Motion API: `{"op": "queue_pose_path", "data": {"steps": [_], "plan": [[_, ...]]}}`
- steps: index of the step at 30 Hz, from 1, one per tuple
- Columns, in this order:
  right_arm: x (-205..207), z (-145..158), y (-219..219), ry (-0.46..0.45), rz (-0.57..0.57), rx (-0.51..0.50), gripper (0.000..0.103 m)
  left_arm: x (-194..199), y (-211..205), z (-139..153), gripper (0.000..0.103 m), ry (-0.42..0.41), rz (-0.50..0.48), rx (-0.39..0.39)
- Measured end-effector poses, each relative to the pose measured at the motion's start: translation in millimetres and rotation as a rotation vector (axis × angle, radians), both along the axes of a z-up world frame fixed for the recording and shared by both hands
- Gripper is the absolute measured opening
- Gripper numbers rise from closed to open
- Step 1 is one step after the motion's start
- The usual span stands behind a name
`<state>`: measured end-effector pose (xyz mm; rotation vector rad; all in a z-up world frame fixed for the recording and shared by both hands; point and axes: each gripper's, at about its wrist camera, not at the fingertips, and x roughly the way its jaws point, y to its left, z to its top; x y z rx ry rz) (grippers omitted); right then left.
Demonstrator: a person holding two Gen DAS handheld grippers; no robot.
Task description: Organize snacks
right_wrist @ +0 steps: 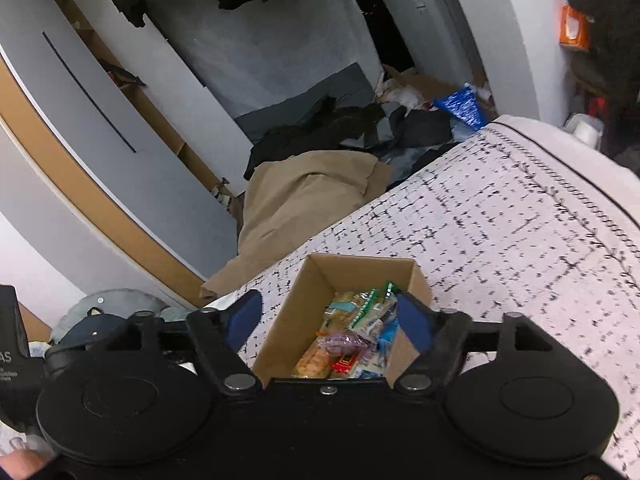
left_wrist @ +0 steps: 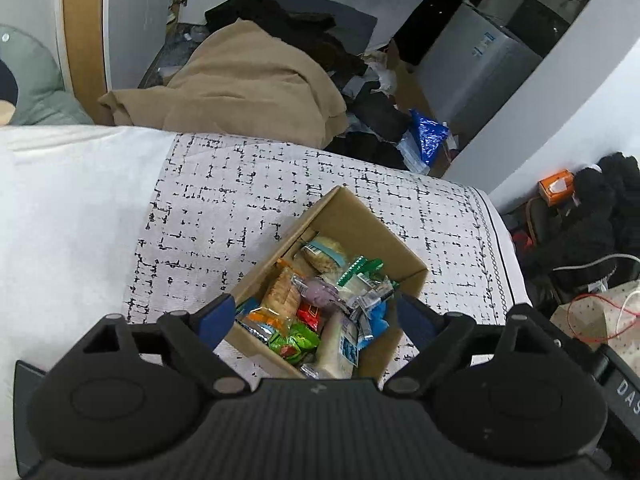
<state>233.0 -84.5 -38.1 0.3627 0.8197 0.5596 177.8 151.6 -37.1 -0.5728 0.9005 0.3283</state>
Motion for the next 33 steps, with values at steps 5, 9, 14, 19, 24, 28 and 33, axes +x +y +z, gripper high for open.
{"op": "queue_pose_path", "data": {"steps": [5, 9, 14, 19, 24, 28, 33], "plan": [[-19, 10, -13, -0.011, -0.042, -0.012, 0.094, -9, -8, 12, 0.096, -0.013, -0.042, 0.013], [-33, 17, -25, -0.019, -0.075, -0.009, 0.1, -19, -13, 22, 0.103, -0.044, -0.064, 0.022], [-50, 25, -36, -0.042, -0.115, -0.055, 0.103, -31, -16, 32, 0.103, -0.065, -0.084, 0.038], [-70, 32, -49, -0.067, -0.144, -0.073, 0.103, -44, -18, 37, 0.103, -0.073, -0.11, 0.045], [-89, 38, -54, -0.085, -0.139, -0.108, 0.103, -61, -21, 42, 0.103, -0.085, -0.13, 0.063], [-105, 43, -55, -0.111, -0.134, -0.142, 0.103, -75, -20, 47, 0.103, -0.093, -0.15, 0.071], [-127, 48, -56, -0.136, -0.152, -0.188, 0.103, -90, -18, 53, 0.103, -0.105, -0.165, 0.087]]}}
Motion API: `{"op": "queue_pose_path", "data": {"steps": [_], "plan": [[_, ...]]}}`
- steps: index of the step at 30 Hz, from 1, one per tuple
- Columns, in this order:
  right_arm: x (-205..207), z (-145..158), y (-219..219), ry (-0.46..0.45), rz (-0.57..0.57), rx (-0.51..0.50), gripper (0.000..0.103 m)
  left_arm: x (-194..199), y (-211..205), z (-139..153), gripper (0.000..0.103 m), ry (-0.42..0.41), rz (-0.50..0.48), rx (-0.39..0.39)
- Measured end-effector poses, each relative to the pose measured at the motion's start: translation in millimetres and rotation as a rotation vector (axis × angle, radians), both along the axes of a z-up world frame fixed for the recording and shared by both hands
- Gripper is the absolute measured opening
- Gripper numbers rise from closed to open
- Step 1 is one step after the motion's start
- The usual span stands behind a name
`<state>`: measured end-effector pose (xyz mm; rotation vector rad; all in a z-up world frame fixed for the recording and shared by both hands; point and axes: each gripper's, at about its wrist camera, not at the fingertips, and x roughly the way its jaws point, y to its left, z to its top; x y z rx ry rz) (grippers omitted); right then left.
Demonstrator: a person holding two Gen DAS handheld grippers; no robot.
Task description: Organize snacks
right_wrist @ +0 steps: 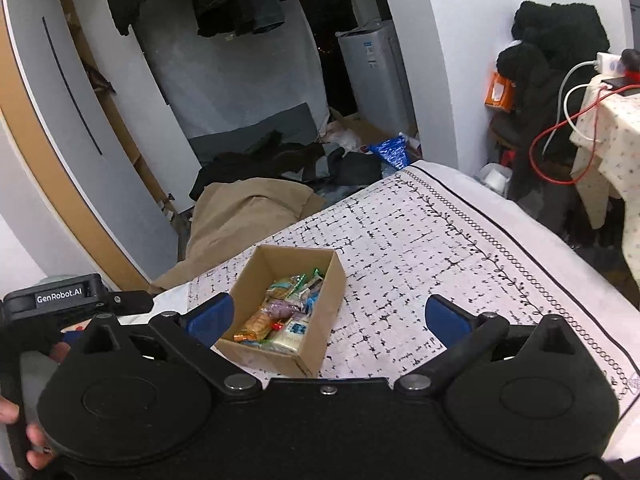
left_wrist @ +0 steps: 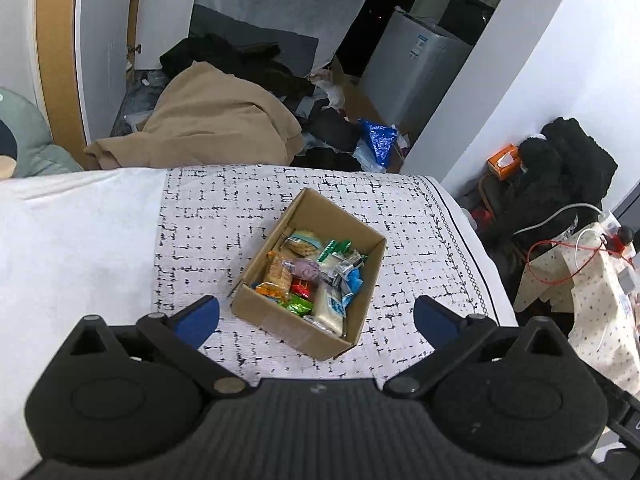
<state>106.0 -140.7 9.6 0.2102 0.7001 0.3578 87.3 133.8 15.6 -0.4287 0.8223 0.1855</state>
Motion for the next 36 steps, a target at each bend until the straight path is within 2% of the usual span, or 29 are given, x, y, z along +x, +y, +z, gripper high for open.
{"op": "queue_pose_path", "data": {"steps": [17, 28, 36], "plan": [[-52, 5, -19, -0.021, -0.019, -0.04, 0.103, -49, -12, 15, 0.103, -0.037, -0.11, 0.135], [-67, -4, -23, -0.01, -0.009, -0.039, 0.103, -73, -15, 15, 0.103, -0.056, -0.156, 0.218], [-77, -6, -25, -0.01, 0.008, -0.034, 0.103, -80, -17, 12, 0.103, -0.056, -0.186, 0.25]]}}
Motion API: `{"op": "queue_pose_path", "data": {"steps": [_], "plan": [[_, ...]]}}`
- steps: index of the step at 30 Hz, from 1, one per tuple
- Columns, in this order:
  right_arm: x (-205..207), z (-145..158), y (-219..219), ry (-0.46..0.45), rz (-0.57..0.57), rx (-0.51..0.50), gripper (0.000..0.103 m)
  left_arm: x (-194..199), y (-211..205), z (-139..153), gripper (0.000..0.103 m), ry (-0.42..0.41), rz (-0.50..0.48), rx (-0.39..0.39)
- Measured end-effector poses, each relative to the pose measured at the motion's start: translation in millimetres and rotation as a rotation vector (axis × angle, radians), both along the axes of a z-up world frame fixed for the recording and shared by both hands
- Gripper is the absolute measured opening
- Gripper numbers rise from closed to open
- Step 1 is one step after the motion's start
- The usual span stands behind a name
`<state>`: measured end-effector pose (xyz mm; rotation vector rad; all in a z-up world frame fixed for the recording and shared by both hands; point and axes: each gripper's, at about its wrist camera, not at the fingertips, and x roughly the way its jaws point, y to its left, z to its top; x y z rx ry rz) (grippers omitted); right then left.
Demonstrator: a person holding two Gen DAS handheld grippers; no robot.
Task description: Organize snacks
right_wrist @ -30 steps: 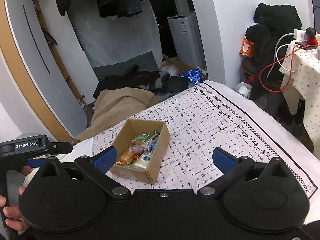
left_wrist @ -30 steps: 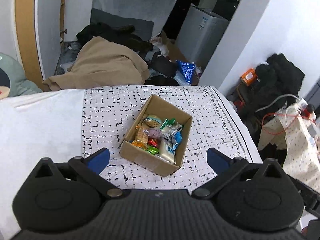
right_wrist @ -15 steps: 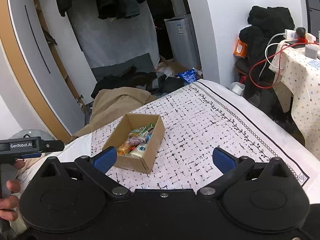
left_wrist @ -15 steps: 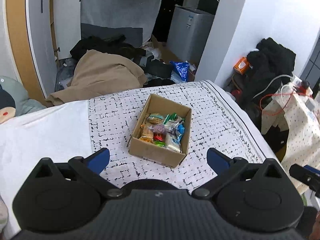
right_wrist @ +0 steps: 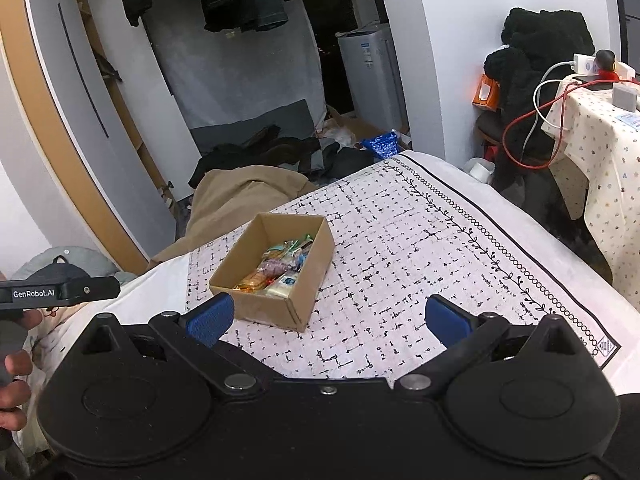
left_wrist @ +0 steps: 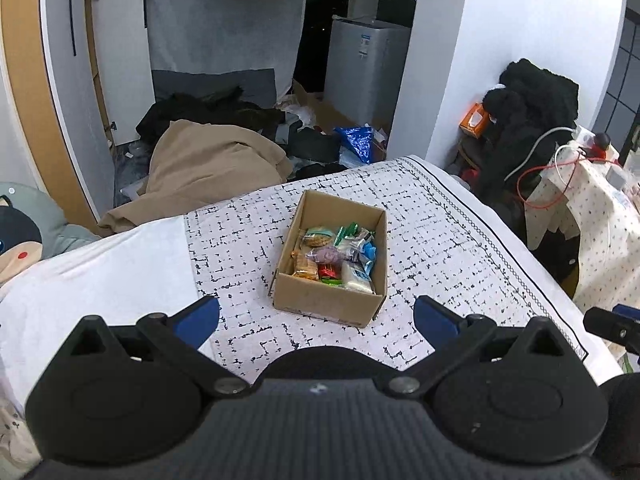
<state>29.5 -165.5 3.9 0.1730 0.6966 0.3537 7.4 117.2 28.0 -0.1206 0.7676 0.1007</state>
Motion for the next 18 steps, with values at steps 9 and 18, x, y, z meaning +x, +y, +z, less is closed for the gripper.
{"op": "queue_pose_path", "data": {"steps": [9, 18], "plan": [[-2, -13, -5, 0.031, 0.016, -0.004, 0.103, -3, 0, -10, 0.103, 0.01, -0.016, 0.031], [-2, -22, -10, 0.055, 0.019, 0.002, 0.103, -2, -5, -19, 0.103, 0.033, -0.033, 0.046]]}}
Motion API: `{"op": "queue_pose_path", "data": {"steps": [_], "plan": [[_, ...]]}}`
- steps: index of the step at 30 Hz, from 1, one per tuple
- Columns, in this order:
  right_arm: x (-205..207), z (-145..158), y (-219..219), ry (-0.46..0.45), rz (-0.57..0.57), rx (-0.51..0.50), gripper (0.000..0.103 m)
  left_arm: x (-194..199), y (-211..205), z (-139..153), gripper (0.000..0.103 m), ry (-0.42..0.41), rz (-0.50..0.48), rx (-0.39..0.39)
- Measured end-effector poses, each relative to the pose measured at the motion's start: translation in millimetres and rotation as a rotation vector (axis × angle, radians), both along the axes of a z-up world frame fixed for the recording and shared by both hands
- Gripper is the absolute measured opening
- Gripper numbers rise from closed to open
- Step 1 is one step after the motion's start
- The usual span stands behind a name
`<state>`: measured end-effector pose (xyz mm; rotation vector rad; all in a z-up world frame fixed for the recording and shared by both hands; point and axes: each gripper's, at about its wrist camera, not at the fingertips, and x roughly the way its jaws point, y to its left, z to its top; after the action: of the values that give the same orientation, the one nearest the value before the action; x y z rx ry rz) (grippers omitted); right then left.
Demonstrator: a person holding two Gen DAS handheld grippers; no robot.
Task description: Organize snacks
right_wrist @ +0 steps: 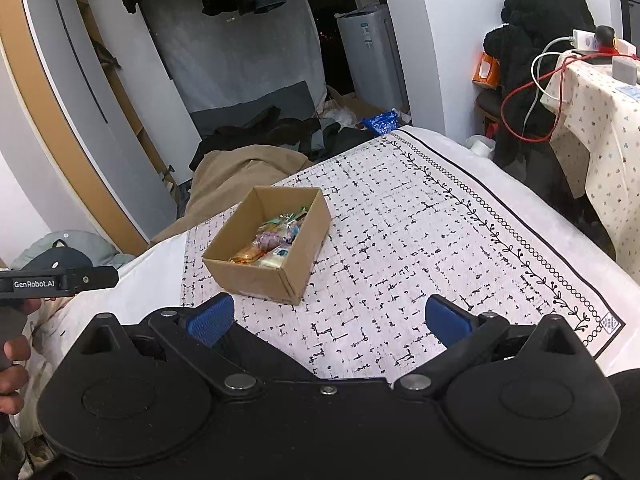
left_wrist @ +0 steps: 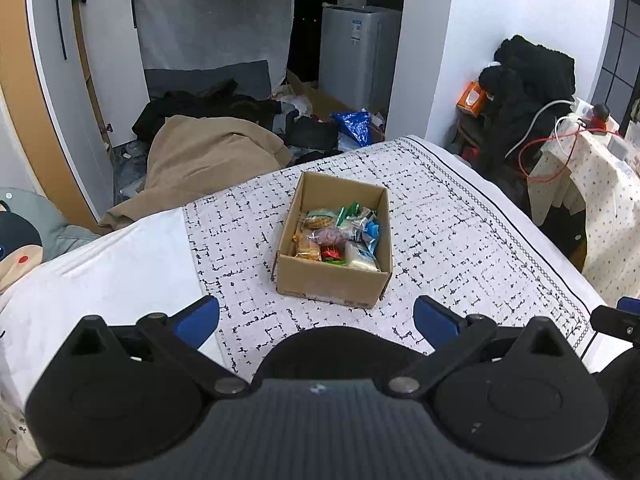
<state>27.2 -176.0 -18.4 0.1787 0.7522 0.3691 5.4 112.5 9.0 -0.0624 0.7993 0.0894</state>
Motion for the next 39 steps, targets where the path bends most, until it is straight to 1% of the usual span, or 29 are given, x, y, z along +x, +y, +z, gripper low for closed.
{"op": "queue_pose_path", "data": {"steps": [13, 39], "plan": [[0, -5, -3, 0.013, -0.008, 0.012, 0.103, 3, -5, -7, 0.103, 0.023, -0.019, 0.001], [-3, -2, -5, 0.004, 0.001, 0.032, 0.103, -5, -22, -3, 0.103, 0.009, -0.06, 0.013]]}}
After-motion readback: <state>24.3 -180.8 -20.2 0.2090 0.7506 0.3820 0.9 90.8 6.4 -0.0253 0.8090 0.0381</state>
